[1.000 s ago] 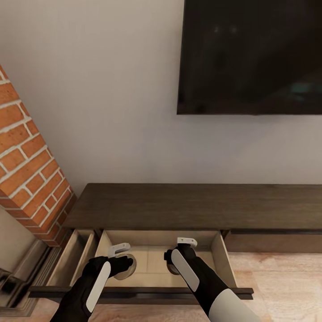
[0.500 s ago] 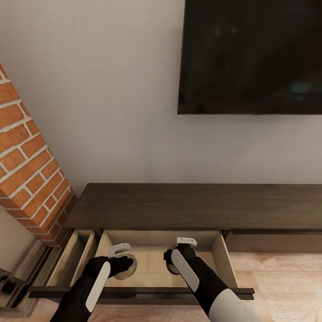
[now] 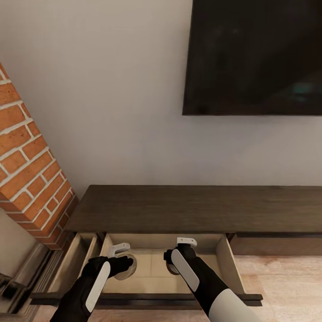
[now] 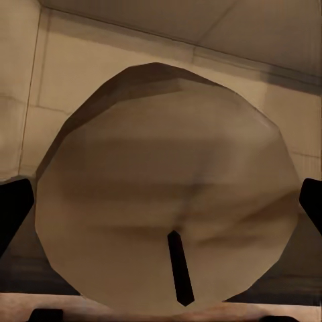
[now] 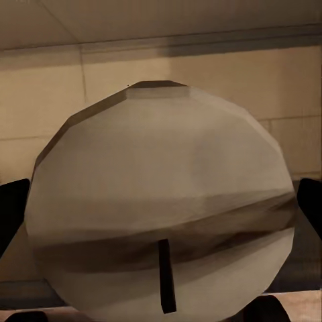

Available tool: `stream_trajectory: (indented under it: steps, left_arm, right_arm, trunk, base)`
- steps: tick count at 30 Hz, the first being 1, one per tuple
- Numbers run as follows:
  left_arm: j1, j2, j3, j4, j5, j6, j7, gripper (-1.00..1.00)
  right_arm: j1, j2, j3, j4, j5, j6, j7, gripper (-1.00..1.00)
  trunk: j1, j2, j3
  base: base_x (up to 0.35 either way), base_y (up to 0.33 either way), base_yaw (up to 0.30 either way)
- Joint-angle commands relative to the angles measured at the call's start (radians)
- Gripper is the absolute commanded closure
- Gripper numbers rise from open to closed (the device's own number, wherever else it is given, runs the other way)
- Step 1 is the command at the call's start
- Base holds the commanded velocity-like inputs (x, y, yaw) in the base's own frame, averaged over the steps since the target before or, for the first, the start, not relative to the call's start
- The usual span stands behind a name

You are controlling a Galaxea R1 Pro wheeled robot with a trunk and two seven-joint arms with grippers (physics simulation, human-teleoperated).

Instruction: Place each of the two pumpkins and all three candles from the living room inside a cabinet in the living room (use any cabinet), then make sure every cabinet is closed, and position the cauldron so it is next to a table in the living room.

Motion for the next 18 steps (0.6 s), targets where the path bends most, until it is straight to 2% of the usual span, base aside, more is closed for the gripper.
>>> stream_trajectory:
  steps: [1, 8, 18]
  left_arm:
    - [0.0, 0.0, 0.0, 0.0, -0.001, 0.0, 0.002, 1.0]
    - [0.0, -0.002, 0.0, 0.0, -0.001, 0.0, 0.002, 1.0]
    - [0.0, -0.003, 0.0, -0.013, -0.002, 0.017, 0.01, 1.0]
  right_arm:
    - [0.0, 0.0, 0.0, 0.0, 0.0, 0.0, -0.001, 1.0]
    - [0.0, 0.0, 0.0, 0.0, 0.0, 0.0, -0.001, 1.0]
    - [0.0, 0.0, 0.0, 0.0, 0.001, 0.0, -0.001, 1.0]
  trunk:
    - [0.0, 0.0, 0.0]
    - [0.0, 0.0, 0.0]
    - [0.038, -0.07, -0.031]
  base:
    - [0.073, 0.063, 0.0]
    - [0.02, 0.017, 0.0]
    - [0.001, 0.0, 0.0]
